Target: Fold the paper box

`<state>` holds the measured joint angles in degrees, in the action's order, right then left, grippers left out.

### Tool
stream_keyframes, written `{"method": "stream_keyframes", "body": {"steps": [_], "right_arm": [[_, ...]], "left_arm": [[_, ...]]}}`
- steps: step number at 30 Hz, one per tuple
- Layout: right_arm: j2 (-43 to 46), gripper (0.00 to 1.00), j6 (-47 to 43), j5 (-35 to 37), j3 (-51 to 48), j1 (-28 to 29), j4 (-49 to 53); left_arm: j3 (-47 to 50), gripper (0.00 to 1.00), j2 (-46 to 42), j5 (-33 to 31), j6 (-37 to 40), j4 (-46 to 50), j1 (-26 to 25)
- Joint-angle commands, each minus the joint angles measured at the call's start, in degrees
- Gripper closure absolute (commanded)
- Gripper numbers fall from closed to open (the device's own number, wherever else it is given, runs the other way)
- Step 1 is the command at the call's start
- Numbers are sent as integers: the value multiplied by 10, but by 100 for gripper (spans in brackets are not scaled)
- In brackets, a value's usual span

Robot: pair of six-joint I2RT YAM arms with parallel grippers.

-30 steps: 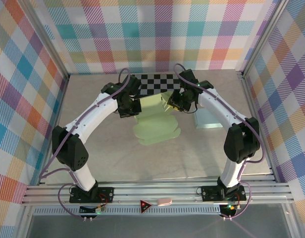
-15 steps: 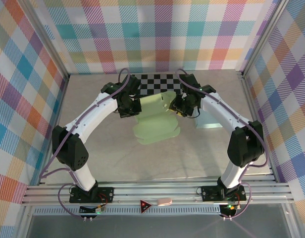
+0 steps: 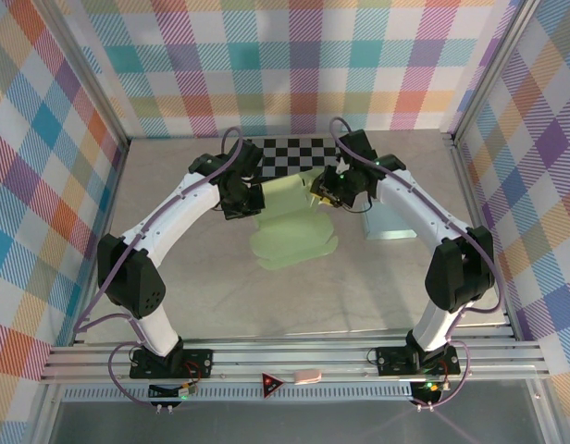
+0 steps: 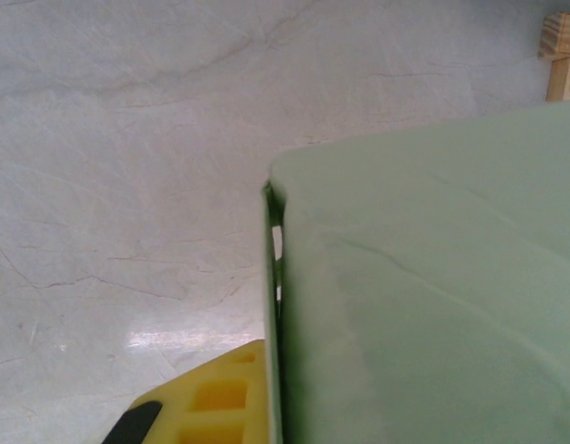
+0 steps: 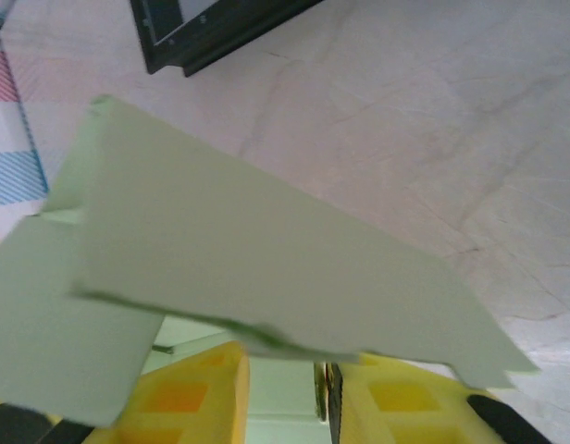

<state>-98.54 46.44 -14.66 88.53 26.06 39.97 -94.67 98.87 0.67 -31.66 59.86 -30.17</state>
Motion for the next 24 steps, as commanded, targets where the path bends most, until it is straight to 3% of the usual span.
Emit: {"method": "stream_keyframes", "body": {"steps": [1, 15, 20, 24], "right_arm": [[4, 72, 10, -30, 24, 14, -23], [-10, 75, -19, -68, 40, 37, -15], [11, 63, -105, -138, 96, 14, 6], [15, 56, -157, -239, 152, -54, 35]], "left_arm": [[-11, 100, 4, 14, 7, 2, 4], [-17, 100, 9, 25, 4, -3, 9], [-25, 100, 25, 58, 28, -9, 36], [-61, 100, 57, 96, 80, 3, 61]]}}
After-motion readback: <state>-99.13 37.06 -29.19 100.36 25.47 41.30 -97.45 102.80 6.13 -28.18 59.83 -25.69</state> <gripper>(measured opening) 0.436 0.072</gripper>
